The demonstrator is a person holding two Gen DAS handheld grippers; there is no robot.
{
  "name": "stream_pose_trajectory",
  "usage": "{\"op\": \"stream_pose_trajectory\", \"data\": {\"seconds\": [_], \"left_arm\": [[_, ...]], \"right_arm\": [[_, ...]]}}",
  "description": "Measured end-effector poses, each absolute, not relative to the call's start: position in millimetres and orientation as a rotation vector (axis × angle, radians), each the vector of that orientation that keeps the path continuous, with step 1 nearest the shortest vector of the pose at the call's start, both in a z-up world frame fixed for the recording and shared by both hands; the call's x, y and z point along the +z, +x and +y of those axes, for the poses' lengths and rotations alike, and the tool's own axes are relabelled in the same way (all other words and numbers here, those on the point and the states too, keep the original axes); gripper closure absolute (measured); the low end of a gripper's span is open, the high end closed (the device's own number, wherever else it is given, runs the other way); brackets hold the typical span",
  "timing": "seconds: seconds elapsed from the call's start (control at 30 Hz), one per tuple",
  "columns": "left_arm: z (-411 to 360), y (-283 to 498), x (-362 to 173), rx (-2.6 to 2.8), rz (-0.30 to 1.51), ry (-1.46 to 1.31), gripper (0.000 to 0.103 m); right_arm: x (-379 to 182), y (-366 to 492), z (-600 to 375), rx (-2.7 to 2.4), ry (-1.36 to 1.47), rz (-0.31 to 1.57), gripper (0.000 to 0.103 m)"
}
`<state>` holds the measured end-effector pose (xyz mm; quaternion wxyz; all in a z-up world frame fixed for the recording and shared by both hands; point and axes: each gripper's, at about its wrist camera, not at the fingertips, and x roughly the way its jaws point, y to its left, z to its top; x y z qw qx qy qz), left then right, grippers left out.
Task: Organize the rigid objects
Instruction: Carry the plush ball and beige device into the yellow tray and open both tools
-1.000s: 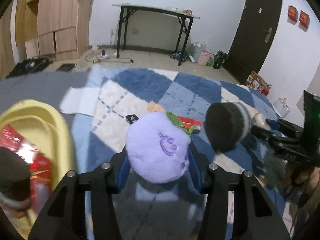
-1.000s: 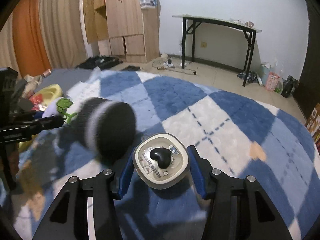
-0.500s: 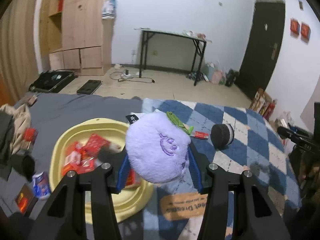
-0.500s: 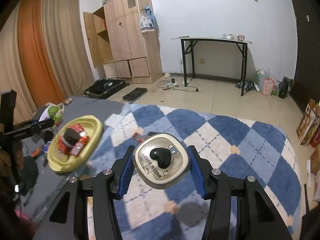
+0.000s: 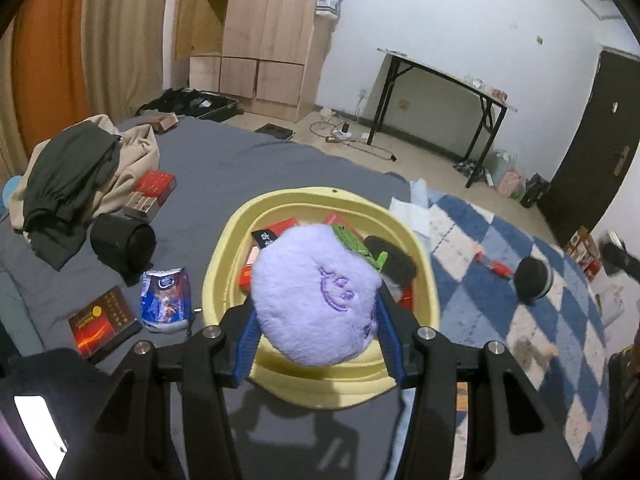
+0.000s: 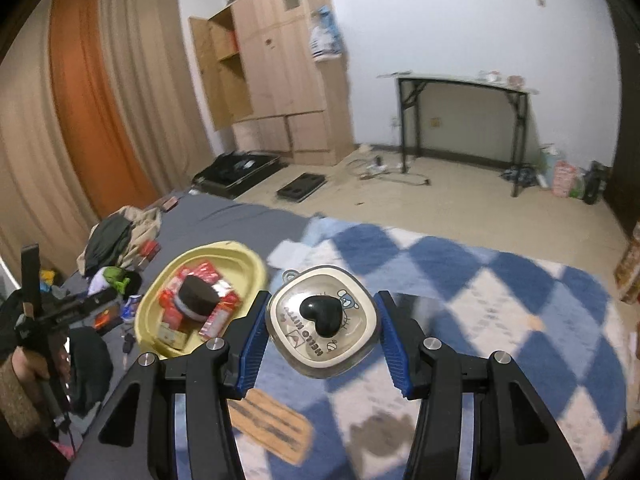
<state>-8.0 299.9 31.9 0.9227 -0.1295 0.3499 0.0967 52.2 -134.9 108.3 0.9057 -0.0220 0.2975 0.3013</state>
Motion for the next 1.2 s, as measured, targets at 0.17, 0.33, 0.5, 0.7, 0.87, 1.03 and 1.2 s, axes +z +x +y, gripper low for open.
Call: {"op": "stream_pose_trajectory", "data": {"seconds": [0.17, 0.33, 0.5, 0.7, 0.87, 1.03, 1.2], "left_arm": [[317, 10, -4, 0.207, 0.805, -0.275, 0.050], [330, 36, -23, 0.229, 0.847, -0.281, 0.050], [332, 59, -42, 0.215, 0.868, -0.274, 0.050], [332, 70, -55, 0.181, 0.882, -0.271, 0.049], [333, 75, -56, 0.178, 0.879, -0.288, 0.037], [329, 70, -54, 0.241, 0.875, -0.235, 0.010], [334, 61, -38, 0.261, 0.799, -0.253, 0.003]], "right_arm": [[88, 82, -55, 0.710, -0.090, 0.674, 0.052], [65, 114, 16, 0.765, -0.181, 0.719, 0.052], [38, 147, 65, 0.804, -0.181, 0.769, 0.052], [12, 195, 116, 0.817, -0.241, 0.809, 0.052], [-4, 206, 125, 0.826, -0.219, 0.835, 0.052], [-14, 212, 132, 0.843, -0.183, 0.882, 0.050], [-13, 213, 135, 0.832, -0.177, 0.875, 0.029]]}}
